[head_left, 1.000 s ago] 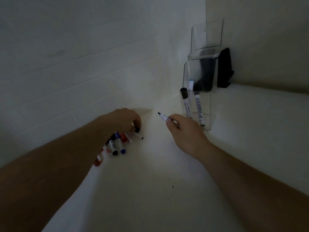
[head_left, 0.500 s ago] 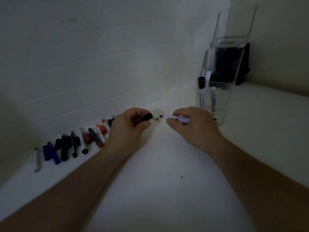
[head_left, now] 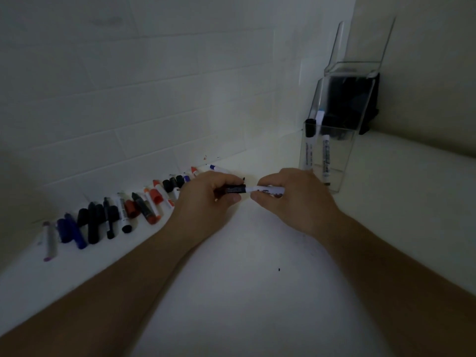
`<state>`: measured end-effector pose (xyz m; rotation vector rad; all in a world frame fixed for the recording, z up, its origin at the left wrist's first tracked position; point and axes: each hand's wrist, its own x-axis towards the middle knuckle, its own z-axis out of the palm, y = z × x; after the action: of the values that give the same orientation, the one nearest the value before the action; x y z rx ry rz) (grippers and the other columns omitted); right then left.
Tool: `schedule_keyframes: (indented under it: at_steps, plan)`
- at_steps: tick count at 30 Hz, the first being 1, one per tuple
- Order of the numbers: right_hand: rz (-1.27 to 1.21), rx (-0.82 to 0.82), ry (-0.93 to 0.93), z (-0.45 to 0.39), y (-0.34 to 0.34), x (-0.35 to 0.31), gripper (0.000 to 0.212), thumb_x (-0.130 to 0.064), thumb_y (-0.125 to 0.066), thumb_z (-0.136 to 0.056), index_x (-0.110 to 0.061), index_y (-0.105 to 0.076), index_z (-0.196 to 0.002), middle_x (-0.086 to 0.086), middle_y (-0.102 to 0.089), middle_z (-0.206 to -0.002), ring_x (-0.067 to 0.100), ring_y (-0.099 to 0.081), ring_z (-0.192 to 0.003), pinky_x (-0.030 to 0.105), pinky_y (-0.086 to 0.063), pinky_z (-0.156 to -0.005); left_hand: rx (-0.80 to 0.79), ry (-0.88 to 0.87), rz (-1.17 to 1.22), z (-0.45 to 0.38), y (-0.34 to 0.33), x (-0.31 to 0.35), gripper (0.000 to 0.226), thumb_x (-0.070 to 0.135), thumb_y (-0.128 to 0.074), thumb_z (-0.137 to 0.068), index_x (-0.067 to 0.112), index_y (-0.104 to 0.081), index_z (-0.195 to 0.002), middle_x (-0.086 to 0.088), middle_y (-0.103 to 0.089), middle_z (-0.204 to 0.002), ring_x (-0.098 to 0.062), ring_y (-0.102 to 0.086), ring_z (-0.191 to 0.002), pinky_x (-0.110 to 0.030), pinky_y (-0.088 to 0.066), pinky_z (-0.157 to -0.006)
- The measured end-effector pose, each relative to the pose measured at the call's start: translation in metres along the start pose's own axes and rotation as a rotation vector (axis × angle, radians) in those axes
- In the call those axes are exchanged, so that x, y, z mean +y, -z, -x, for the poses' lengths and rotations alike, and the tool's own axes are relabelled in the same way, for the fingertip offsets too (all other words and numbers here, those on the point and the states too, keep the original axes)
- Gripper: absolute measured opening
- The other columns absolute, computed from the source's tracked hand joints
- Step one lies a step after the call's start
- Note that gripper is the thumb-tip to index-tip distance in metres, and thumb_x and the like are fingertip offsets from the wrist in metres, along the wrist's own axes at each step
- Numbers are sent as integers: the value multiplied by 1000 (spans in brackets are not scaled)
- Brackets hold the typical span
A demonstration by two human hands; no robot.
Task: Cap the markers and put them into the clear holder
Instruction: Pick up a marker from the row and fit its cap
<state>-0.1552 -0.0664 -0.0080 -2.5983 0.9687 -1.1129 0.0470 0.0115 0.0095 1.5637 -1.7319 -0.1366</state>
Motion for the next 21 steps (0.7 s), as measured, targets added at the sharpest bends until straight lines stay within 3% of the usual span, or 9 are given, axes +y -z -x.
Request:
schedule_keyframes:
  at_steps: [2, 6, 11, 13, 16, 19, 21]
  plan:
    - [17, 1, 17, -1, -1, 1, 30, -60, -45, -92, -53, -41, -63, -12, -53, -63, 5, -50, -64, 27, -36, -61, 4, -16, -14, 0, 0, -1, 28, 17, -75, -86, 28, -74, -112, 19, -65, -99, -4, -61, -96, -9, -41, -85]
    - [123, 10, 26, 1, 1, 2, 36, -57, -43, -92, -35, -64, -73, -8, -50, -68, 9, -48, -64, 31, -38, -59, -24, -53, 7, -1, 0, -3, 28, 18, -72, -89, 31, -74, -114, 19, -70, -103, 3, -61, -94, -5, -40, -82]
    - [171, -59, 21, 2, 6, -3, 39, -58, -38, -94, -34, -62, -75, -9, -50, -68, 10, -50, -65, 30, -37, -60, -55, -46, 46, 1, 1, -3, 29, 22, -70, -91, 32, -73, -118, 24, -67, -104, 20, -57, -94, 1, -37, -81]
    - [141, -69, -1, 2, 10, -4, 39, -60, -39, -93, -34, -67, -85, -11, -53, -71, 11, -54, -69, 29, -37, -63, -36, 30, 115, 2, 1, -2, 30, 22, -74, -88, 32, -73, -117, 27, -67, -99, 16, -60, -92, -1, -40, -81]
    - [75, -64, -51, 2, 16, -9, 25, -49, -61, -91, -31, -66, -107, -10, -62, -85, 10, -58, -76, 30, -48, -67, -24, 83, 175, 2, 2, -5, 25, 21, -77, -85, 29, -75, -109, 22, -70, -86, 6, -65, -81, -12, -48, -80]
    - [102, -90, 18, 2, 14, -11, 14, -27, -69, -90, -26, -66, -104, -6, -65, -87, 13, -60, -75, 39, -53, -71, -31, 86, 181, 3, 4, -7, 16, 22, -73, -89, 27, -76, -104, 14, -71, -74, -1, -65, -70, -16, -50, -70]
    - [115, -92, 27, 1, 13, -9, 11, -28, -71, -90, -23, -69, -99, -4, -67, -84, 14, -60, -73, 41, -54, -70, -62, 55, 123, 4, 4, -6, 13, 23, -70, -90, 29, -75, -101, 11, -70, -74, -5, -65, -70, -15, -48, -65]
